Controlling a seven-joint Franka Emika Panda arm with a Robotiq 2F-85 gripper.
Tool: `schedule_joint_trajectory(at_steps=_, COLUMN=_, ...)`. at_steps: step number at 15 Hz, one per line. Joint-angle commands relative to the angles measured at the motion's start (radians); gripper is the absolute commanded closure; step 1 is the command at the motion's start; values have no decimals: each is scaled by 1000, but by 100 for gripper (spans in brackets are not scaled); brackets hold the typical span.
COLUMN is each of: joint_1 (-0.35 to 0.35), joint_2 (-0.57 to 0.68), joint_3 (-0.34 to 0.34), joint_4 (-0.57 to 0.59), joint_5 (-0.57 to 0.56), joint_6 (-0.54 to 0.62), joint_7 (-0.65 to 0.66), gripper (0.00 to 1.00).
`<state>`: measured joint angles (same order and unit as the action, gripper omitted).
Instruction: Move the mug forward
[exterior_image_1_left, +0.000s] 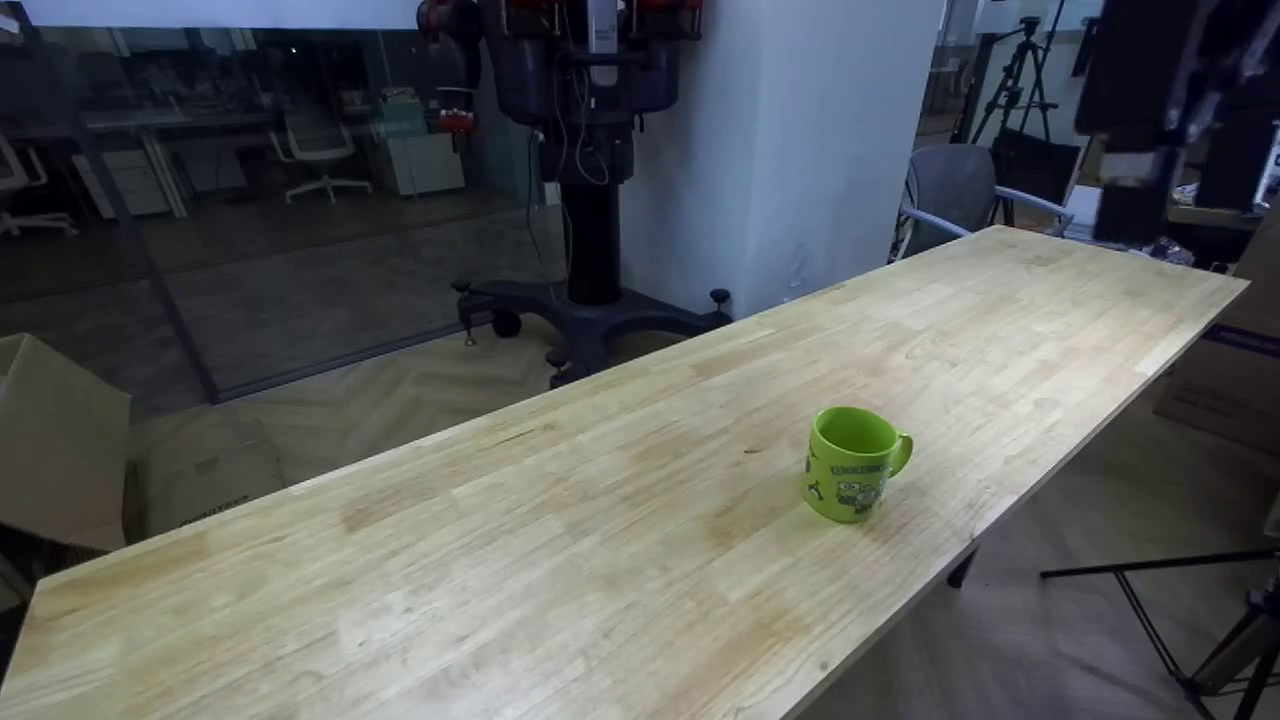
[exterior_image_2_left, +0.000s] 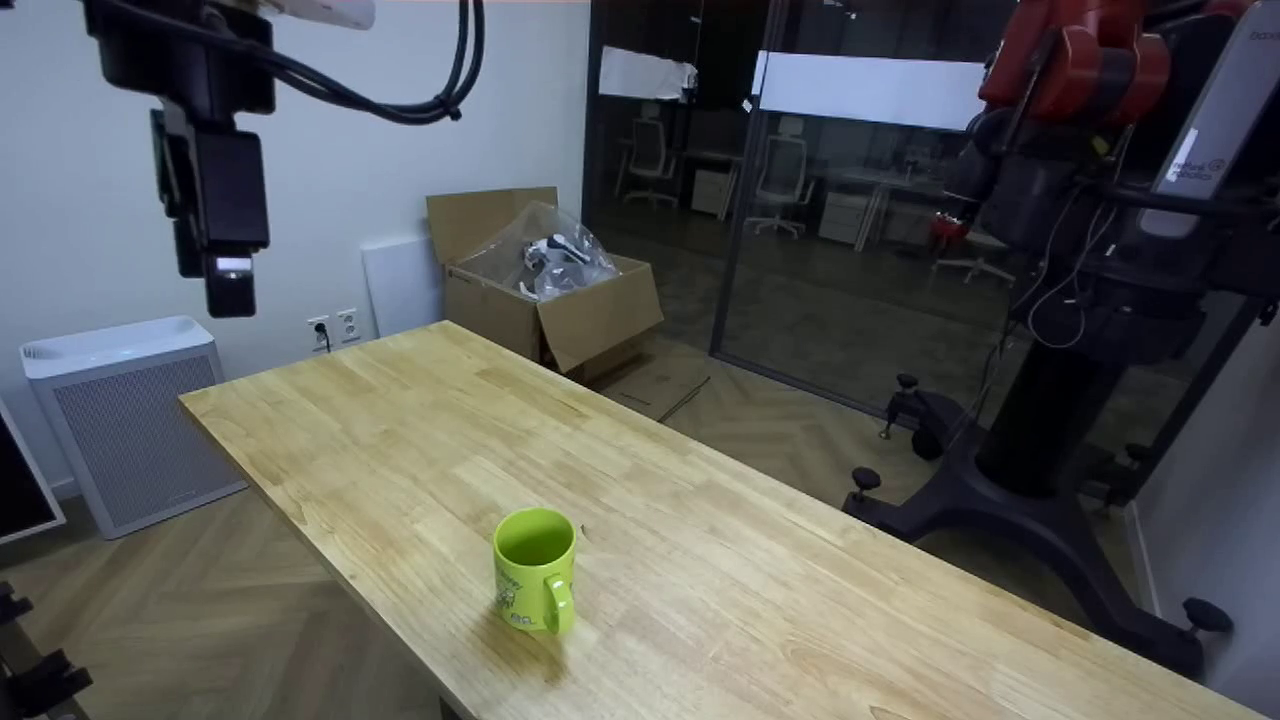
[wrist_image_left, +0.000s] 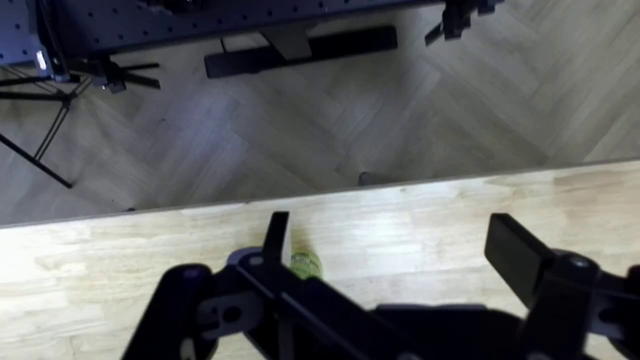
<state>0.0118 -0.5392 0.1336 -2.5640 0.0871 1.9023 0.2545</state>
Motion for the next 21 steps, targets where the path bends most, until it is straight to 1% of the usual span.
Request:
schedule_joint_trajectory(at_steps=1, joint_1=-46, joint_2=29, joint_3=-8, joint_4=-51, joint_5=-72, joint_6=254, joint_7=28, gripper=0)
schedule_joint_trajectory(at_steps=3, joint_1=-93, joint_2=73, joint_3=0, joint_4=-76, joint_5=-162, joint_6=436, joint_7=47, gripper=0)
schedule_joint_trajectory(at_steps=4, joint_1=-128, joint_2=112, joint_3=9, joint_4=-85, joint_5=-212, joint_6=528, joint_7=85, gripper=0)
schedule_joint_trajectory(at_steps=5, joint_1=-77, joint_2=60, joint_3=-15, joint_4=-75, joint_5=-154, joint_6=417, joint_7=22, gripper=0)
schedule_joint_trajectory(at_steps=6, joint_1=-97, joint_2=83, joint_3=-15, joint_4=-86, joint_5=-181, joint_6=479, joint_7=33, gripper=0)
schedule_joint_trajectory(at_steps=7, joint_1=-109, joint_2=103, joint_3=-16, joint_4=-90, joint_5=-193, joint_6=508, joint_7=37, gripper=0)
schedule_joint_trajectory(at_steps=9, joint_1=-113, joint_2=119, joint_3=-15, joint_4=-90, joint_5=-196, joint_6=523, joint_7=40, gripper=0)
schedule_joint_trajectory(at_steps=10, joint_1=-128, joint_2=118, joint_3=-4, joint_4=-95, joint_5=-222, joint_6=556, joint_7=63, gripper=0)
schedule_joint_trajectory(at_steps=11, joint_1=-133, joint_2=141, joint_3=-7, joint_4=-83, joint_5=-234, joint_6=552, joint_7=50, gripper=0)
schedule_joint_trajectory(at_steps=12, joint_1=-133, joint_2=175, joint_3=-24, joint_4=-69, joint_5=-242, joint_6=560, joint_7=11, gripper=0)
schedule_joint_trajectory(at_steps=14, joint_1=-115, joint_2=248, joint_3=-82, joint_4=-52, joint_5=-241, joint_6=586, joint_7=-144, gripper=0)
schedule_joint_trajectory(at_steps=16, joint_1=-127, joint_2=320, joint_3=-128, joint_4=-54, joint_5=-287, joint_6=664, joint_7=-293, gripper=0)
schedule_joint_trajectory(at_steps=20, joint_1=-139, joint_2=493, joint_3=-238, joint_4=-27, joint_5=-336, joint_6=844, joint_7=-589, gripper=0)
schedule_joint_trajectory(at_steps=21, joint_1=-125, joint_2=397, joint_3=-215, joint_4=-80, joint_5=-305, joint_6=792, joint_7=-495, gripper=0)
